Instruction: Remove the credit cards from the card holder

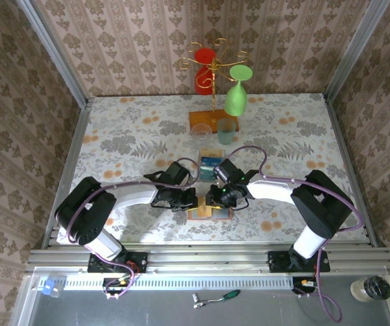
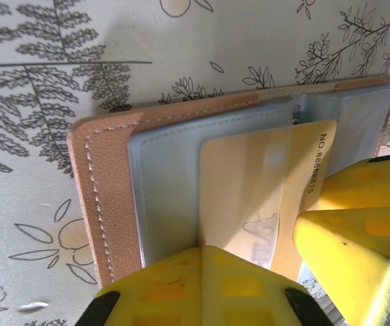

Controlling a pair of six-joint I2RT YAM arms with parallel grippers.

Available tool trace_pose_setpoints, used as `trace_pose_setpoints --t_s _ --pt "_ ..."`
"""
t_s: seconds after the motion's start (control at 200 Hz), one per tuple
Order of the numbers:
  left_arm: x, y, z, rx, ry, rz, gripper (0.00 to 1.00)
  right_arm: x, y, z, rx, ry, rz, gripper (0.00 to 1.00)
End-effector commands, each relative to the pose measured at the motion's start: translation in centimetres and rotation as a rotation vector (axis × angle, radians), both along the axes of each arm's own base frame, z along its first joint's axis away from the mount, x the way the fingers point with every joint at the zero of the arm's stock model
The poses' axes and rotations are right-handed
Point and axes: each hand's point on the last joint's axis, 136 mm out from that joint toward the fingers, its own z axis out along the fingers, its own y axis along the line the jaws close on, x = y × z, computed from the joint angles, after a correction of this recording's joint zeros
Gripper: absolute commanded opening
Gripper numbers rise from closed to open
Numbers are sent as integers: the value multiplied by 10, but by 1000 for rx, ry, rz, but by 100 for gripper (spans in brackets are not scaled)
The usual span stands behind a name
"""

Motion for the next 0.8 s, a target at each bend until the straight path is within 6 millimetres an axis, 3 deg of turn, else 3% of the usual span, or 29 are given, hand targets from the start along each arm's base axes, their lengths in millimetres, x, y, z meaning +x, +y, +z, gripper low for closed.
trace_pose_setpoints --t_s 0.0,0.395,0.795 --pt "-4 10 -12 50 24 7 0 -4 4 6 33 3 3 20" --pt "-4 13 -12 54 24 12 0 -3 -5 9 8 -24 -12 10" --pt "-5 22 -12 63 28 26 0 -4 -30 9 -61 -33 -26 8"
